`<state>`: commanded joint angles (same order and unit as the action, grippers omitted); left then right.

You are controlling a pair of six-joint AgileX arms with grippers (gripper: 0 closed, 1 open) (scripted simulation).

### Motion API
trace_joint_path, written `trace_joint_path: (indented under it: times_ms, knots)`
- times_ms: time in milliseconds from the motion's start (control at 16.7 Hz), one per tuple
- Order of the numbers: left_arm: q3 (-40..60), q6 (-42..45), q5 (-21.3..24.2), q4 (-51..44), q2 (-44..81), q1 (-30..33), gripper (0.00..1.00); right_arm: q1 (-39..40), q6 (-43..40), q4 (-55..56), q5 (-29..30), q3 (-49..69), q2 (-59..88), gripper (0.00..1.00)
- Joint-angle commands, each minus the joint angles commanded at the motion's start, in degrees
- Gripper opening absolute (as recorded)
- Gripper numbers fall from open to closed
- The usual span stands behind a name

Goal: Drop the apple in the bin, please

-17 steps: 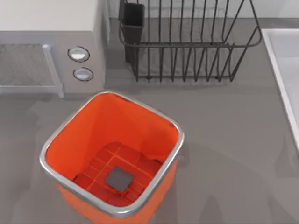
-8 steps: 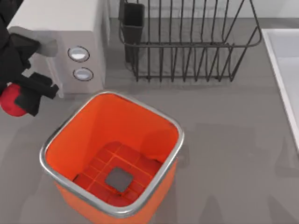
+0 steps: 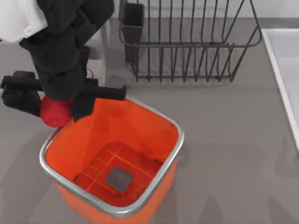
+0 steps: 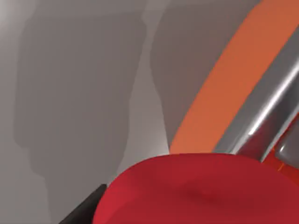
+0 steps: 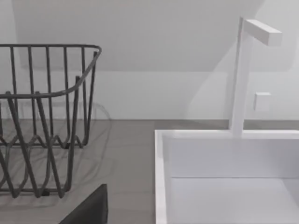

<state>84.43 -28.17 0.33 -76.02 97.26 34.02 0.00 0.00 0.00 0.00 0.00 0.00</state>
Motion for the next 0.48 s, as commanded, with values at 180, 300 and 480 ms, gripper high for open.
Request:
trace_joint_path:
  times_ms: [180,300,480]
  knots:
    - [-0.43,-9.06,-0.26,0.98,-1.31,5.83,0.00,0.00,0.00,0.00,0.00,0.00,0.00,1.00]
    - [-0.61,-12.08,-0.40,1.39,-1.85,7.99,0.00,0.00,0.00,0.00,0.00,0.00,0.00,1.00]
    - [-0.67,-12.72,-0.44,1.50,-1.99,8.47,0.00,0.00,0.00,0.00,0.00,0.00,0.00,1.00]
